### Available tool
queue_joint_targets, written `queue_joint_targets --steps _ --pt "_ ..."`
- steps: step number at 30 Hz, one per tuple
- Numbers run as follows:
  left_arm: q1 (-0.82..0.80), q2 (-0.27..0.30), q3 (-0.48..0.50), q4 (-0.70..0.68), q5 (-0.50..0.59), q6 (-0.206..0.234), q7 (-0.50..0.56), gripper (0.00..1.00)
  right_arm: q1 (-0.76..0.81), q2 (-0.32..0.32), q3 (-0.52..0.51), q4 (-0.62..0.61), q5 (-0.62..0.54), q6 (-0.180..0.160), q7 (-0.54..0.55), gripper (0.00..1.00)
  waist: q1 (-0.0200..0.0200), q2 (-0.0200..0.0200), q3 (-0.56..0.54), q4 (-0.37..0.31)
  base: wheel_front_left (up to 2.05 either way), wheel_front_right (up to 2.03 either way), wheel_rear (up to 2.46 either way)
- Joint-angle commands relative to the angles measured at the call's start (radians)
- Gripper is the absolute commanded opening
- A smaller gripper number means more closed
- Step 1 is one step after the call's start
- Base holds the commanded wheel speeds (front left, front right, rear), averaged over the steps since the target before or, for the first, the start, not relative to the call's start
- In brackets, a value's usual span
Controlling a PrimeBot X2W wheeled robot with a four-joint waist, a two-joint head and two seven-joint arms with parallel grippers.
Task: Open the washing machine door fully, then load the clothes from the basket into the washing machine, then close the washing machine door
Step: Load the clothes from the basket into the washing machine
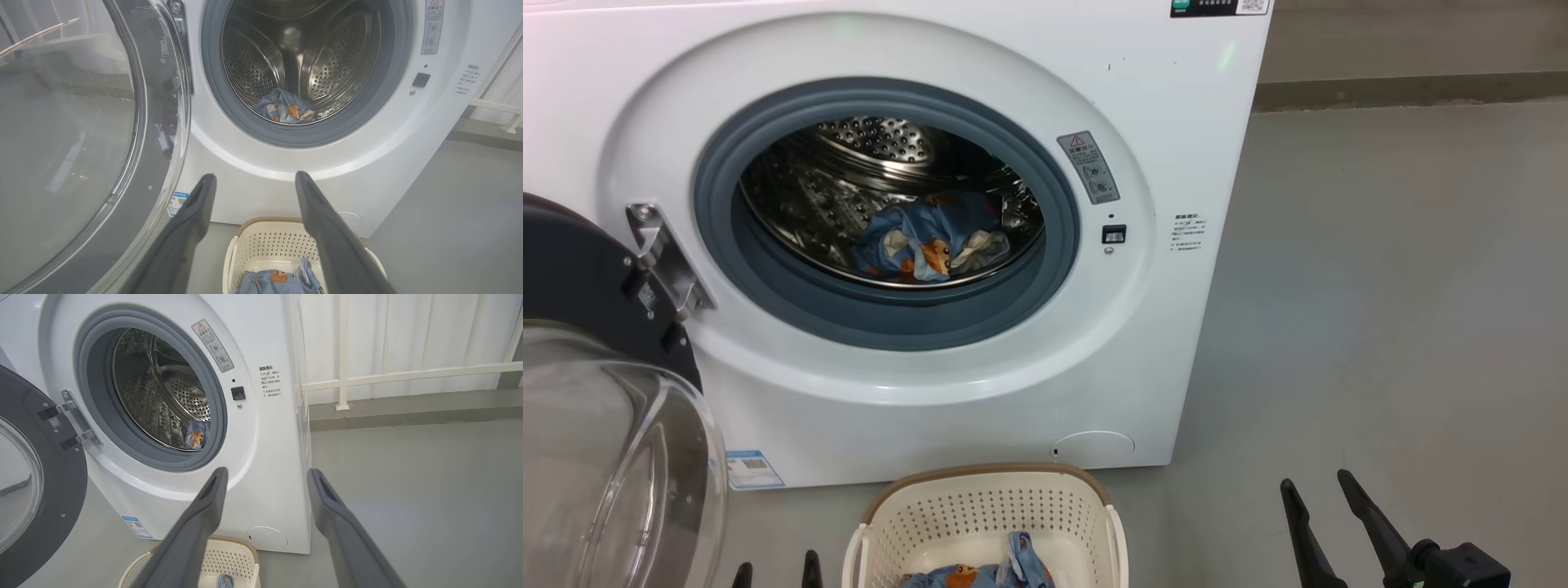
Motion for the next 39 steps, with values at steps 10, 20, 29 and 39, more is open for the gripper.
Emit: queue_joint_targets --steps 10,20,29,39 --pt "-0.008 0.008 0.047 -0.047 0.023 -0.010 -0.006 1.00 -0.006 -0.003 0.019 -0.009 -0.004 0.009 -0.005 1.00 0.0000 0.0000 -0.005 -0.008 0.00 0.00 0.00" --pt "-0.003 0.008 0.042 -0.063 0.021 -0.006 -0.006 1.00 -0.008 0.000 0.018 -0.011 -0.005 0.009 -0.005 1.00 0.0000 0.0000 0.010 -0.013 0.00 0.00 0.00" --pt "-0.019 0.008 0.022 -0.060 0.021 -0.039 -0.006 1.00 -0.019 0.007 0.010 -0.018 -0.008 0.009 -0.005 1.00 0.0000 0.0000 0.075 -0.038 0.00 0.00 0.00" --pt "-0.189 0.040 -0.022 0.089 -0.051 -0.135 0.089 1.00 -0.110 0.015 0.035 -0.034 0.019 0.009 -0.005 1.00 0.0000 0.0000 0.288 -0.115 0.00 0.00 0.00"
